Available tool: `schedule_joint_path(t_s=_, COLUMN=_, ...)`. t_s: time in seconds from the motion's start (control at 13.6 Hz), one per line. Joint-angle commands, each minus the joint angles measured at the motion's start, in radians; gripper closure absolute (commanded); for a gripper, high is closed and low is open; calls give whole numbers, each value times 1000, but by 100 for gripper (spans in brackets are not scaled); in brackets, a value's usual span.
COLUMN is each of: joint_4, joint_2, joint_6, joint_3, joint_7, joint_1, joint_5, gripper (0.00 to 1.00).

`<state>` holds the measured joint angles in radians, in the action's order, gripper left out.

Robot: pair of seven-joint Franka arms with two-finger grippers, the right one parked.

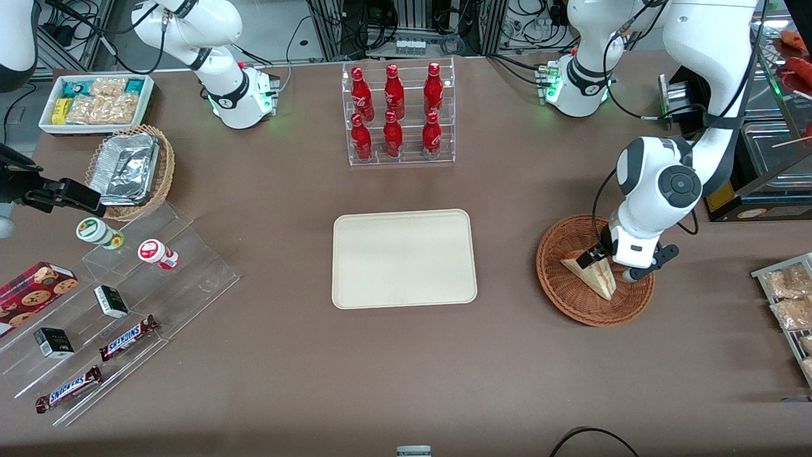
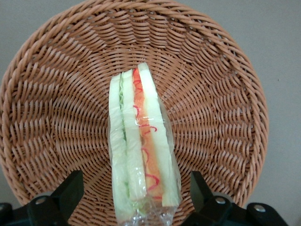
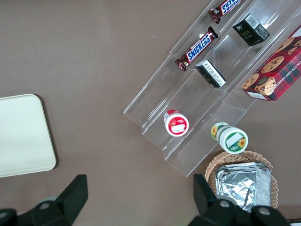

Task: Place sandwich from basket to tray
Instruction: 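Lower the open left gripper and close it on the wrapped sandwich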

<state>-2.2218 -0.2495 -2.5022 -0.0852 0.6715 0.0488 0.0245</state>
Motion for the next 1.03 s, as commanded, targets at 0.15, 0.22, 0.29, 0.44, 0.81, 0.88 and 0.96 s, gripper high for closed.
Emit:
schedule_joint_path(t_s=0.15, joint_4=2, joint_2=-30, joint_6=-53, joint_3=2, joint_7=19, joint_1=3, joint_5=-1, gripper=31)
schedule_joint_path(t_s=0.22, joint_4=4, joint_2=-31, joint_6=-53, joint_3=2, joint_7=19, joint_1=3, joint_5=-1, gripper=50)
schedule_joint_path(t_s=0.29, joint_4=5, joint_2=-31, joint_6=-52, joint_3=2, joint_7=17, joint_1=3, joint_5=-1, gripper=67)
schedule_joint_path(t_s=0.44, joint_4=5, joint_2=-31, joint_6=-49, joint_3=2, joint_7=16, joint_1=3, joint_5=-1, gripper=99)
schedule_joint_path(t_s=0.81, joint_4=123, joint_2=16, joint_6=176, joint_3=-22, joint_7=6, joint_1=5, joint_5=3, gripper=100)
schedule_joint_path(t_s=0.88, joint_4=169, joint_2=29, joint_6=260, joint_3=-30, joint_7=3, joint_1=5, joint_5=5, gripper=100)
schedule_joint_path(t_s=0.96, joint_4=213, joint_2=41, joint_6=322, joint_3=-39, joint_7=-1, joint_1=5, joint_5=5, gripper=100)
